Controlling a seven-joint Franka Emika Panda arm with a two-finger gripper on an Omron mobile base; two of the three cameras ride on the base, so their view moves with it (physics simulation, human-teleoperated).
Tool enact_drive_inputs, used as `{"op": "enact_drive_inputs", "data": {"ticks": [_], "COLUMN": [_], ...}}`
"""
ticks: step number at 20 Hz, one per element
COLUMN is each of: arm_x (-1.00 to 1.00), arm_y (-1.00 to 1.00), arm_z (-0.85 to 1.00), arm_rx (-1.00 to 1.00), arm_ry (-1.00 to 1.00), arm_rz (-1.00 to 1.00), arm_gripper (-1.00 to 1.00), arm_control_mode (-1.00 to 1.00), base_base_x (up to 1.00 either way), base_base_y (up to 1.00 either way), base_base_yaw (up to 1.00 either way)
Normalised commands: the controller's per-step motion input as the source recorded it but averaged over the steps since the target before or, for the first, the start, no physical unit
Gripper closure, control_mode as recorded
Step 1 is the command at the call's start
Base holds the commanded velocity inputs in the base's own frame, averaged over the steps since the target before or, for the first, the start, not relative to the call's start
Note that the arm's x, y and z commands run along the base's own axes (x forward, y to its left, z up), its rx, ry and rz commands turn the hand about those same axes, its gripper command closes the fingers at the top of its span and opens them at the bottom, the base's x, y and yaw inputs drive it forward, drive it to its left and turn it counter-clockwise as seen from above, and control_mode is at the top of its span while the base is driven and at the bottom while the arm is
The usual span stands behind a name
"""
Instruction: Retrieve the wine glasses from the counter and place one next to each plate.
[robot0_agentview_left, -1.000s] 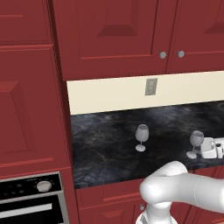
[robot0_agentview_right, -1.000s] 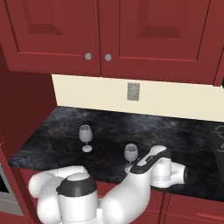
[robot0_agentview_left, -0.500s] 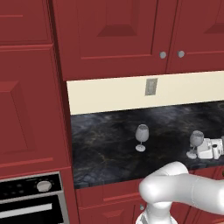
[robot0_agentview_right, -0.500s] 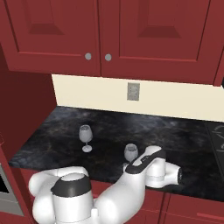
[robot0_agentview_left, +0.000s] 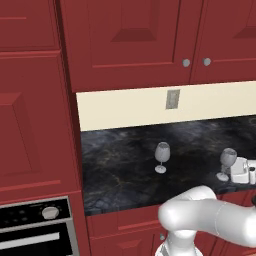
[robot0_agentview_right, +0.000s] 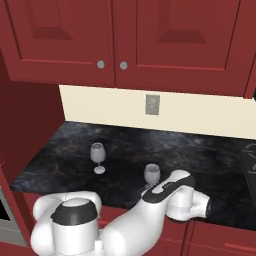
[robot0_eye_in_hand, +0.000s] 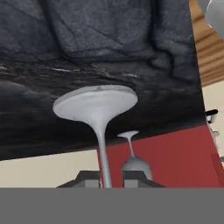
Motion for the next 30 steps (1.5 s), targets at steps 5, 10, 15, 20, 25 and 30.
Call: {"op": "enact_drive_inputs", "data": {"ticks": [5,10,15,20,25,30], "arm_x": [-0.4,-0.29,-0.21,-0.51,-0.36,-0.12], "arm_y": [0.04,0.4,0.62,0.72,0.8,0.99], "arm_z": [0.69,0.94,0.8,0.5,0.38,0.34], "arm_rx": [0.0,-0.02,-0.03,-0.01,0.0,-0.02], "arm_ry": [-0.18,-0.06,0.0,-0.07,-0.11,-0.07], "arm_rz": [-0.01,-0.04,-0.02,0.0,0.0,0.0], "arm_gripper": [1.0,1.0,1.0,1.0,1.0,1.0], "arm_control_mode": [-1.0,-1.0,-1.0,-1.0,-1.0,-1.0], "base_base_x": [0.0,0.0,0.0,0.0,0.0,0.0], "base_base_y": [0.0,0.0,0.0,0.0,0.0,0.0], "base_base_yaw": [0.0,0.0,0.0,0.0,0.0,0.0]}}
